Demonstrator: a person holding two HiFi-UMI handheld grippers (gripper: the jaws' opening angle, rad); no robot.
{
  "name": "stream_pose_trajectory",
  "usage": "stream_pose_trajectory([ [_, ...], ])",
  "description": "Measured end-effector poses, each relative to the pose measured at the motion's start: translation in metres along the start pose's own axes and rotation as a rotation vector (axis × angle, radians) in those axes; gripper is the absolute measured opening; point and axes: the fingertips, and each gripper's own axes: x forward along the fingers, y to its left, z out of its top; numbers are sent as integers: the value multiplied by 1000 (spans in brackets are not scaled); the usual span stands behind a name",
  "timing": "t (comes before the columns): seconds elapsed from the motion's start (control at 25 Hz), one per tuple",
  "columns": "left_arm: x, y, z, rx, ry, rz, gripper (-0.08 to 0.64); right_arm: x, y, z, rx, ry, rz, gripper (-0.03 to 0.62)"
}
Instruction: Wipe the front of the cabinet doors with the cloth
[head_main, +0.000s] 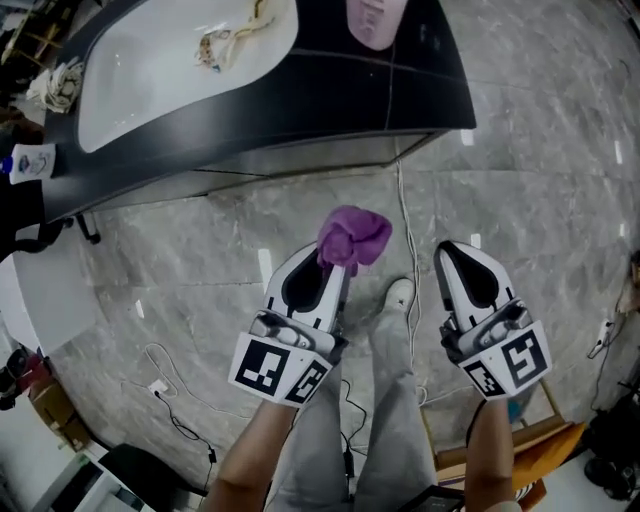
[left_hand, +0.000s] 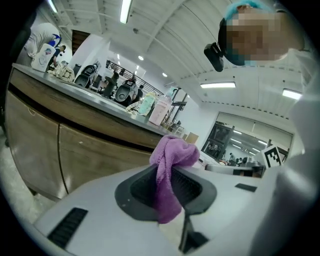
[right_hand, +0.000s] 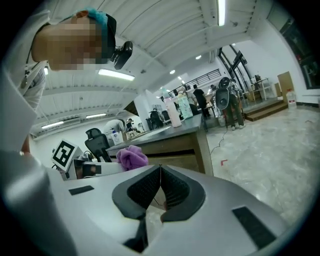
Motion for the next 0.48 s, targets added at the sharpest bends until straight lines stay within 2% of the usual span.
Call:
stream_pose_trajectory([
  [0.2, 50, -18, -26, 21, 13, -20, 71, -4, -32, -25, 27, 29, 20, 28],
  [0.48, 102, -36, -24, 40, -6, -37, 71, 9, -71, -6, 32, -30, 23, 28],
])
